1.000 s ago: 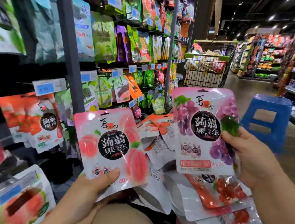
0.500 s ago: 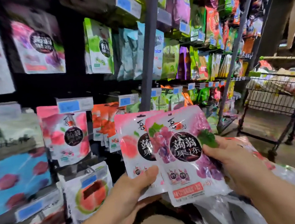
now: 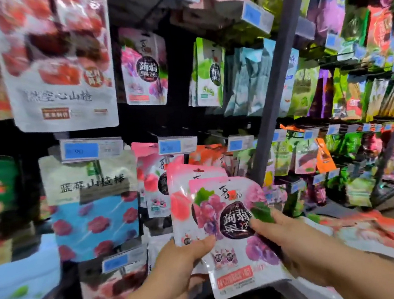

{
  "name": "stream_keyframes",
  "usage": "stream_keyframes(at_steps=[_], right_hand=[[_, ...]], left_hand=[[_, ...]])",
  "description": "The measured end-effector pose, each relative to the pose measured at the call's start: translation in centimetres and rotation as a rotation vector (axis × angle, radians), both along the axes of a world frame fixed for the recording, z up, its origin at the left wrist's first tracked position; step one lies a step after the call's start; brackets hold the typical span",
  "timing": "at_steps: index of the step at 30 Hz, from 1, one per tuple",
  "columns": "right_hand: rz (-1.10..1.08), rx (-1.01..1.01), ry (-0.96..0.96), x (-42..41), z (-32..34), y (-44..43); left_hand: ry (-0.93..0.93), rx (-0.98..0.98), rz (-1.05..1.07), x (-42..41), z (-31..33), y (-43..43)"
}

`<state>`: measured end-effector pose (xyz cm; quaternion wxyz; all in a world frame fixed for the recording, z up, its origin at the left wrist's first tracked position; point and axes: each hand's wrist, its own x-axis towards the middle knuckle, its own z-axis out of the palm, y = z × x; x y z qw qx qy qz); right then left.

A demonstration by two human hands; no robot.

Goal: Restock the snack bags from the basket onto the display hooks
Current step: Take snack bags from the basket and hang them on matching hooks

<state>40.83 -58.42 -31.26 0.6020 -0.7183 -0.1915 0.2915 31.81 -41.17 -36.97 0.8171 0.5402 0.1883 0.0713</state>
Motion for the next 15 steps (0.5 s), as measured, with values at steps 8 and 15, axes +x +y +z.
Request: stream_keyframes(at_steps=[8, 15], right_hand=[[0.278, -0.124, 0.091, 0.7, 0.3, 4.4], [0.156, -0.011, 0.085, 1.3, -0.2, 7.7]], left_hand=[[-0.05, -0.005, 0.15, -1.6, 0.4, 4.3], [-0.167, 0.116, 0.241, -1.4, 1.3, 7.4]])
